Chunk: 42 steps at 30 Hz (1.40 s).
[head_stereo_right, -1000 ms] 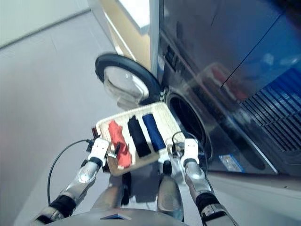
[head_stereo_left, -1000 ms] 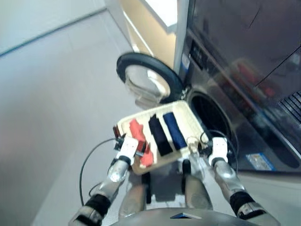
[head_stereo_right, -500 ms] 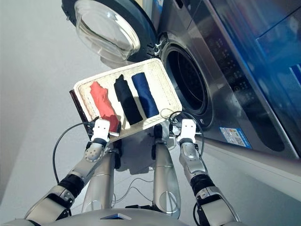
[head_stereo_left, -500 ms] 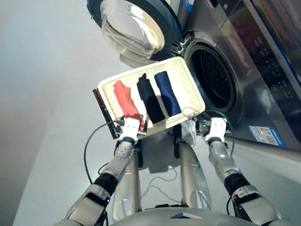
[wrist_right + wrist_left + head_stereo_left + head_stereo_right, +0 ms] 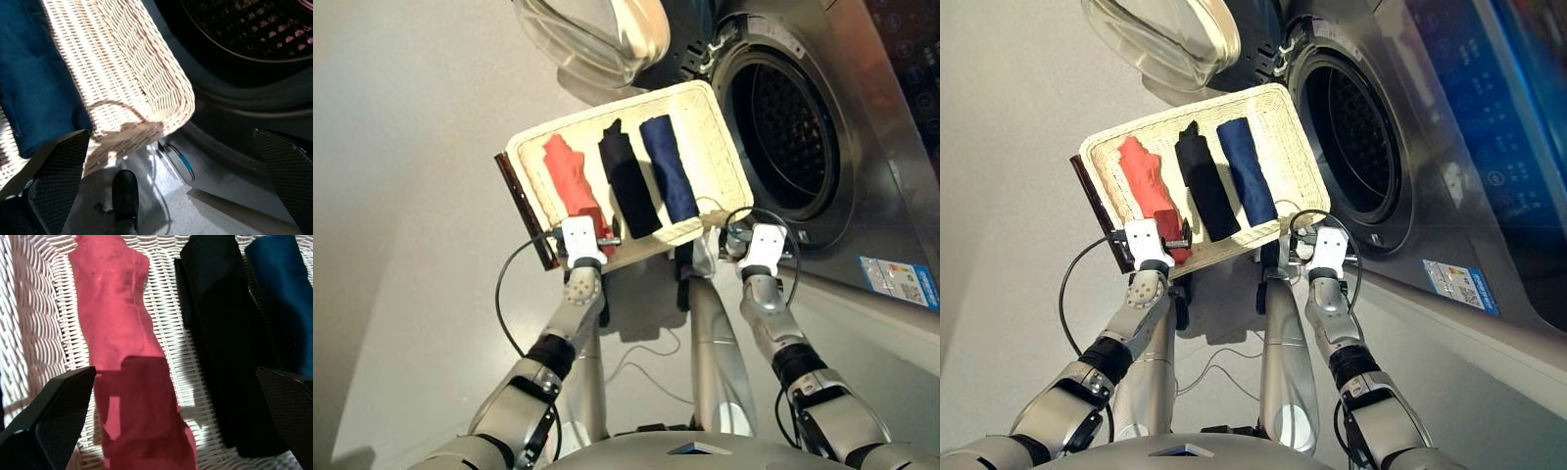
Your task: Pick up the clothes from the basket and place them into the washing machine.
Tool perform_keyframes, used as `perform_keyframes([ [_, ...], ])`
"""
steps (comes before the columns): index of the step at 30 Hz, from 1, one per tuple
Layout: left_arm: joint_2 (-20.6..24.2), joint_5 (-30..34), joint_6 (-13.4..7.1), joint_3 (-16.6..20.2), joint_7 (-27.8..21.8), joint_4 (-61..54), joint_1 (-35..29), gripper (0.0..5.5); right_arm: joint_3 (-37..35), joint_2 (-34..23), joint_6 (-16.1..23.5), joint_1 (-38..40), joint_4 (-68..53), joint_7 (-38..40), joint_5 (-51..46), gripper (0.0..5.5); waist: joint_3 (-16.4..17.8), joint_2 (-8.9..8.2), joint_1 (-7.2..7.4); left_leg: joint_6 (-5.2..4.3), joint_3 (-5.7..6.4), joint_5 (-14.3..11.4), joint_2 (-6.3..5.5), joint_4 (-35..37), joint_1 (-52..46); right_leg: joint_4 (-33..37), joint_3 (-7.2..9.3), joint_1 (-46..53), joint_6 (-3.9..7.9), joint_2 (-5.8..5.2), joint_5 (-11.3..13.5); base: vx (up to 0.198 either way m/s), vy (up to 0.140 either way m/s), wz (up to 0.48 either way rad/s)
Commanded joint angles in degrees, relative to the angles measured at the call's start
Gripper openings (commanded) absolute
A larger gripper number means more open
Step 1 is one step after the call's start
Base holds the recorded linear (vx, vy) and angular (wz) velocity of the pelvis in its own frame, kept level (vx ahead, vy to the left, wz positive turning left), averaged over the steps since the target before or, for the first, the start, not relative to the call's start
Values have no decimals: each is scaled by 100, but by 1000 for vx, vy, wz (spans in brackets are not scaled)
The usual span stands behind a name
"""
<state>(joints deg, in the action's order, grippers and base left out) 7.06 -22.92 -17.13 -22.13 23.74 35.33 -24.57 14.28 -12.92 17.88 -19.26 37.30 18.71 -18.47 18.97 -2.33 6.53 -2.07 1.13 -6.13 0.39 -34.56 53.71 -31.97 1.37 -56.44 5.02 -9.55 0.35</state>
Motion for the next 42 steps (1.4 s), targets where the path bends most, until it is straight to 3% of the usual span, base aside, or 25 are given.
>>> perform_keyframes([
  [1, -94, 381, -164, 15, 462, -298, 37, 550, 187, -73, 376, 201, -565, 185, -150, 550, -363, 10, 43, 351, -66, -195, -94, -333, 368, -140, -69, -7, -7, 71, -278, 0, 0, 0],
  [7, -152, 222, -214, 8, 525, -5, -85, 550, 166, -110, 434, 193, -595, 283, -131, 550, -376, -13, 94, 357, -39, -188, -77, -409, 568, -240, -101, -220, -7, 89, -287, 13, -3, 2],
  [8, -164, 181, -218, 16, 516, 59, -101, 550, 167, -113, 438, 190, -575, 284, -134, 550, -384, -4, 79, 330, -19, -416, -39, -524, 531, -373, -106, -204, 7, 120, -492, 86, -21, 5],
  [16, -222, 66, -148, 104, 610, 560, -370, 550, 173, -143, 462, 178, -602, 294, -142, 550, -452, -21, 159, 330, 11, -430, -9, -668, 793, -540, -147, -496, -13, 160, -509, 11, -3, -1],
  [30, -60, -31, -62, 629, 904, 1393, -926, 550, 129, -245, 528, 213, -868, 183, -228, 550, -562, -51, 340, 346, -58, -463, 59, -905, 1280, -699, -236, -1026, 6, 225, -445, 0, 0, 0],
  [39, -90, -239, 160, 967, 857, 2194, -1133, 550, 192, -307, 533, 317, -1052, -8, -307, 550, -610, -76, 437, 336, -59, -460, 91, -943, 1425, -707, -247, -1157, 16, 246, -416, 0, 0, 0],
  [40, -104, -316, 170, 1005, 813, 2263, -1155, 399, 205, -321, 521, 333, -1077, -36, -317, 550, -617, -77, 450, 336, -62, -462, 89, -948, 1433, -703, -245, -1163, 19, 247, -413, 0, 0, 0],
  [41, -115, -378, 178, 1037, 771, 2314, -1168, 175, 213, -337, 514, 354, -1103, -54, -317, 550, -628, -76, 459, 337, -68, -463, 88, -952, 1442, -701, -242, -1170, 24, 250, -412, 0, 0, 0],
  [42, -112, -406, 170, 1054, 750, 2303, -1171, 0, 224, -354, 506, 362, -1097, -74, -321, 550, -644, -71, 463, 339, -62, -461, 95, -933, 1440, -690, -243, -1173, 28, 251, -410, 0, 0, 0],
])
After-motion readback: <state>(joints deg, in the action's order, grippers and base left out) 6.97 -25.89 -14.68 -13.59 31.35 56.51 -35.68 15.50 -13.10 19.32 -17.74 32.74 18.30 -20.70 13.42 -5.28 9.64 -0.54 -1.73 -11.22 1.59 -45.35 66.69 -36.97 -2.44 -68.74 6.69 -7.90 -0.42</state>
